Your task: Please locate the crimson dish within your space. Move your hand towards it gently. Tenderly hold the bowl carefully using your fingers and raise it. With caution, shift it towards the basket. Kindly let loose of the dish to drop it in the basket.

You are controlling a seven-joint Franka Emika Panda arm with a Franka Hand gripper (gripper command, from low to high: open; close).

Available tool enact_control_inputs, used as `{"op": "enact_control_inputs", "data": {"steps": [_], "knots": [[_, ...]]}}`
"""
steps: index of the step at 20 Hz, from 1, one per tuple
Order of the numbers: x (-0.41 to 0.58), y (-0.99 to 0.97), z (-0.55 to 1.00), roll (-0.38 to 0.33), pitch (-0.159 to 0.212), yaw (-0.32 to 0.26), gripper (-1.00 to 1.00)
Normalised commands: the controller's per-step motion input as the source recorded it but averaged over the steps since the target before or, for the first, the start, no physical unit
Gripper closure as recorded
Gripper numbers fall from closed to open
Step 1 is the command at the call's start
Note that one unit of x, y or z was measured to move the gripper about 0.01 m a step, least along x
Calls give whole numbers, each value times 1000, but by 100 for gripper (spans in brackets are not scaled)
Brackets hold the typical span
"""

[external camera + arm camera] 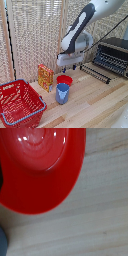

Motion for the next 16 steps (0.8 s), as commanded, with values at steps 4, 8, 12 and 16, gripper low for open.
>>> {"op": "enact_control_inputs", "data": {"steps": [4, 8, 12, 16], "knots": [[-7, -109, -378, 1, 12, -91, -100], [18, -44, -222, 0, 5, -68, -100], [135, -9, -96, -6, 34, -39, 100], [109, 0, -78, 0, 13, -3, 100]]}}
